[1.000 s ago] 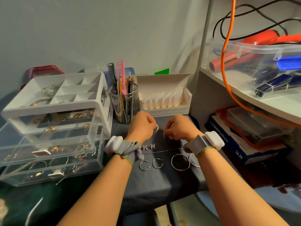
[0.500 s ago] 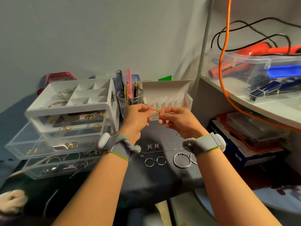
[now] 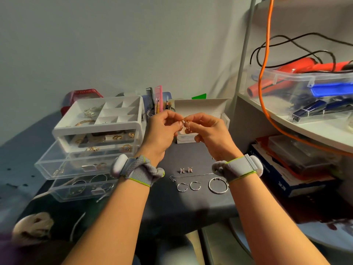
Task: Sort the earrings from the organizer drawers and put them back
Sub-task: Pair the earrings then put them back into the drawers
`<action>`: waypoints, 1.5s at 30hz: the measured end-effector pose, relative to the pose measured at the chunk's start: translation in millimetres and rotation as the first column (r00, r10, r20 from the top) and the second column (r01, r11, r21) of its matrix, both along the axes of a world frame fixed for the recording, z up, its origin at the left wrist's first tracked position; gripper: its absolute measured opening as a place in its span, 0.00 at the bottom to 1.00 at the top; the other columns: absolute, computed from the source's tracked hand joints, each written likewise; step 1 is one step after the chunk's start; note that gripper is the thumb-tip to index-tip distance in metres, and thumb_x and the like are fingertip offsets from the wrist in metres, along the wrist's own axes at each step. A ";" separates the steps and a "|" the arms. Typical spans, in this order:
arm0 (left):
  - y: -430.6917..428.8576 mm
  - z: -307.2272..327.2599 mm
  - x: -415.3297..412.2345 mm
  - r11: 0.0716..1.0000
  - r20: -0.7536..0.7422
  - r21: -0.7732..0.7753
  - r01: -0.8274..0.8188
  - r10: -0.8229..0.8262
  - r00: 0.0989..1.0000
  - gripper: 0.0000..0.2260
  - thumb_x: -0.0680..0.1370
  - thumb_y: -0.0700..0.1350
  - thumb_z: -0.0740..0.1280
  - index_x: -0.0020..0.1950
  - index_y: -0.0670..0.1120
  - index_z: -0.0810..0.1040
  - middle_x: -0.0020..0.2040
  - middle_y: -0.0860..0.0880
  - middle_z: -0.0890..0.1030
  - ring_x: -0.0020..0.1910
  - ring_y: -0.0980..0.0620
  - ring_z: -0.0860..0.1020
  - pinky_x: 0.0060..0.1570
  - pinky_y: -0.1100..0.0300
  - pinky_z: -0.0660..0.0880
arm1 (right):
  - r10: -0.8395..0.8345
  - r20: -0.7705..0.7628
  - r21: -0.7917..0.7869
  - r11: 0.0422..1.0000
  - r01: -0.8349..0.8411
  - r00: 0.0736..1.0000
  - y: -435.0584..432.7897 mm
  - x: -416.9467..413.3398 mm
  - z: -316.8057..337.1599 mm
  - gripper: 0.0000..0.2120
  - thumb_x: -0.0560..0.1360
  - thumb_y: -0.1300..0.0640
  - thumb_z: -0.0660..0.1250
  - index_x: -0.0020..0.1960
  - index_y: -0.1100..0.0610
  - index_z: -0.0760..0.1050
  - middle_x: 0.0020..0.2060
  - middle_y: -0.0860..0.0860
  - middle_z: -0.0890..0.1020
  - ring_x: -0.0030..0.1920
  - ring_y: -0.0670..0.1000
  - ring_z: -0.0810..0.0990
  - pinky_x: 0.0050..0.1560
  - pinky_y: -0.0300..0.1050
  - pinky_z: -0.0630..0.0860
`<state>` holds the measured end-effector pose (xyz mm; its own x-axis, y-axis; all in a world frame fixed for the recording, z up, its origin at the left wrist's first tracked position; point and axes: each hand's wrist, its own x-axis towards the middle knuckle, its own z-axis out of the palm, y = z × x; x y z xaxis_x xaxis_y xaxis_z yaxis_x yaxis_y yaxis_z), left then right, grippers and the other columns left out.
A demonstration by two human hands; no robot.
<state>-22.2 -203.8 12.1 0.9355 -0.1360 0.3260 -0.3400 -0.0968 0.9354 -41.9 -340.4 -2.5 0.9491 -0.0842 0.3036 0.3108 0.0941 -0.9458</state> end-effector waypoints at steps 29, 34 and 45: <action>149.8 22.3 4.8 0.939 -0.017 0.165 -0.303 0.310 0.951 0.11 0.75 0.33 0.69 0.37 0.47 0.78 0.34 0.47 0.79 0.33 0.53 0.75 0.34 0.60 0.74 | -0.095 0.153 -0.597 0.784 0.169 0.984 130.1 40.3 17.9 0.02 0.70 0.60 0.73 0.39 0.59 0.83 0.29 0.49 0.81 0.26 0.40 0.74 0.33 0.31 0.72; 172.9 12.3 14.1 0.906 -0.033 0.268 -0.328 0.349 0.937 0.11 0.73 0.34 0.71 0.36 0.48 0.79 0.35 0.49 0.80 0.34 0.52 0.77 0.42 0.58 0.77 | -0.078 0.177 -0.807 0.559 0.190 0.981 151.6 49.7 17.5 0.02 0.70 0.59 0.72 0.39 0.55 0.83 0.33 0.49 0.83 0.35 0.47 0.79 0.39 0.39 0.77; 193.8 -1.3 38.6 0.756 -0.071 0.576 -0.312 0.426 0.902 0.11 0.73 0.31 0.69 0.41 0.47 0.84 0.48 0.42 0.84 0.49 0.43 0.82 0.48 0.55 0.80 | -0.053 0.114 -0.960 0.250 0.123 0.992 193.5 65.8 15.9 0.08 0.70 0.58 0.71 0.48 0.57 0.83 0.44 0.56 0.83 0.43 0.58 0.82 0.47 0.53 0.81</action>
<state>16.5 -10.1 10.9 0.9836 0.1341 0.1202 0.0039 -0.6832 0.7302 24.0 -146.9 13.4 0.9380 0.2222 0.2660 0.2989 -0.9072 -0.2961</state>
